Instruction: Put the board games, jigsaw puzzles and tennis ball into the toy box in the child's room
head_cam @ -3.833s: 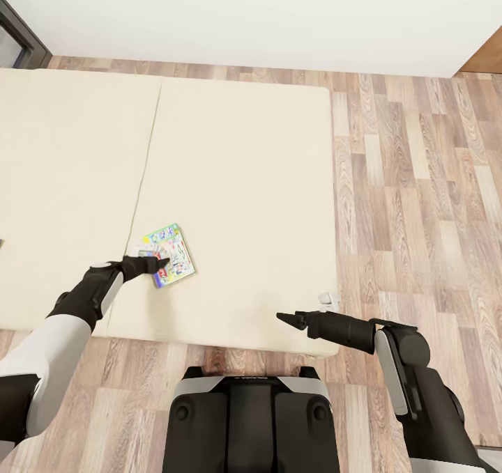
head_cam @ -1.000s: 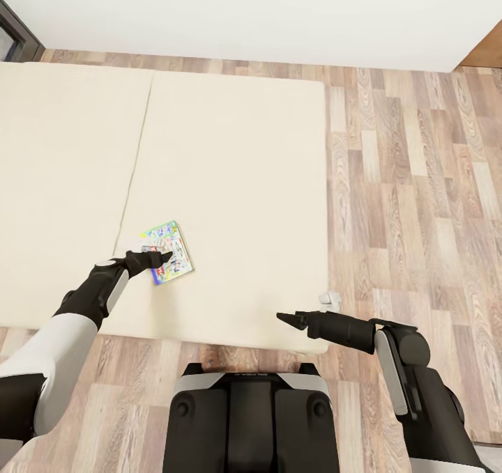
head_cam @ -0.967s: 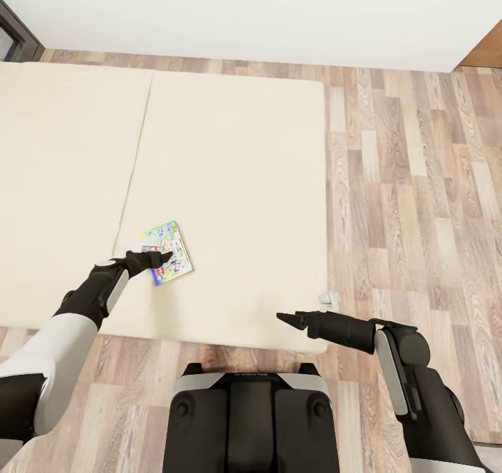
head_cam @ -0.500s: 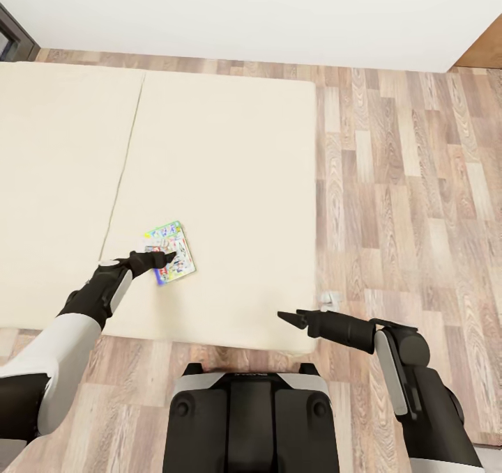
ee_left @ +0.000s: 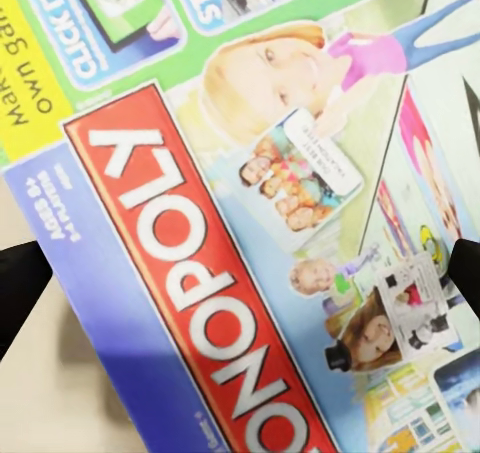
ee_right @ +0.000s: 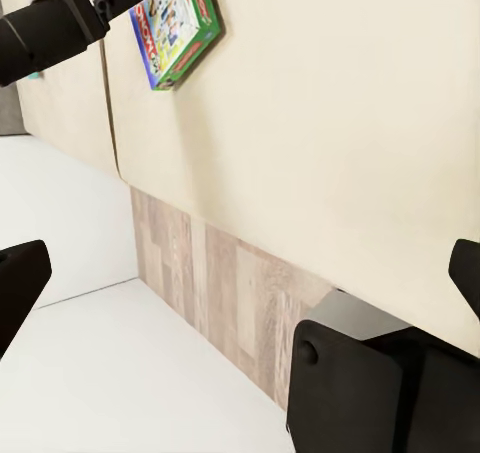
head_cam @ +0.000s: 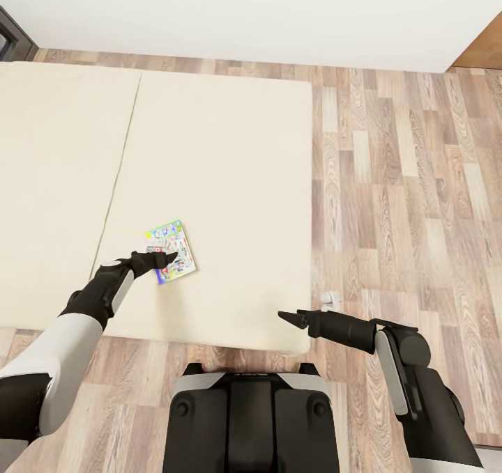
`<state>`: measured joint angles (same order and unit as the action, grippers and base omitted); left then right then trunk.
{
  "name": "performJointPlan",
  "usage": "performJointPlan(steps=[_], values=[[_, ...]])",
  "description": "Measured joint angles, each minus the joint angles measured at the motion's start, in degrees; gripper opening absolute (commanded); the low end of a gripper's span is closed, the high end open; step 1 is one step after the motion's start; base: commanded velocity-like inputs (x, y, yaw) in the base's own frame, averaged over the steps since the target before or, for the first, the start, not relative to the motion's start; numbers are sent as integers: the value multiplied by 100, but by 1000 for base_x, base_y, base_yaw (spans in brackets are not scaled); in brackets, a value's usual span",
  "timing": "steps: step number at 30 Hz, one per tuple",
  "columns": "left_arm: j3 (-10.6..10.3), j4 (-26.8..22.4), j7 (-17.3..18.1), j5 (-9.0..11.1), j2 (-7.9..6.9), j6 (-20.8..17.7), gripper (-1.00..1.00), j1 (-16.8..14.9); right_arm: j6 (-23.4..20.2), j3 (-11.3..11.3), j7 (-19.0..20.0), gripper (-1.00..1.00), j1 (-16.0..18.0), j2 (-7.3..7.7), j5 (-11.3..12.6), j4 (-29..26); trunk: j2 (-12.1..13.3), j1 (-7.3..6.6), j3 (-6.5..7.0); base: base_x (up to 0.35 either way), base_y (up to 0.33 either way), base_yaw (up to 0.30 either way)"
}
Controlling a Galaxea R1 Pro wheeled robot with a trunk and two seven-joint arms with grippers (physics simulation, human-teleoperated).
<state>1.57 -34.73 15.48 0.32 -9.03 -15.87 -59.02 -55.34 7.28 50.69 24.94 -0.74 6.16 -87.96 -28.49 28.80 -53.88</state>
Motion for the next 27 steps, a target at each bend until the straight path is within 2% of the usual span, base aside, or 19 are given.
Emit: performJointPlan(steps=[7,17,18,20,22,27], values=[[0,-8,-4,-12,9,6,100,1,1,-1,7,100,0,0,-7,0,0,1,0,0,-13,0],[-4,5,-13,-15,36,6,100,-1,1,0,9,100,0,0,-8,-2,0,0,0,0,-118,0],[-33,29,11,33,42,-11,100,-1,3,0,9,100,0,0,-11,-3,-1,-2,0,0,-188,0],[-4,2,-12,-13,21,6,100,-1,1,0,10,100,-1,0,-9,-6,0,0,0,0,-227,0],[-19,43,3,10,90,-2,100,0,1,0,10,100,-1,0,-10,-7,1,1,0,0,-184,0],[-21,31,7,22,89,-8,100,0,-7,0,11,100,0,0,-7,-7,-1,-1,0,0,-134,0]])
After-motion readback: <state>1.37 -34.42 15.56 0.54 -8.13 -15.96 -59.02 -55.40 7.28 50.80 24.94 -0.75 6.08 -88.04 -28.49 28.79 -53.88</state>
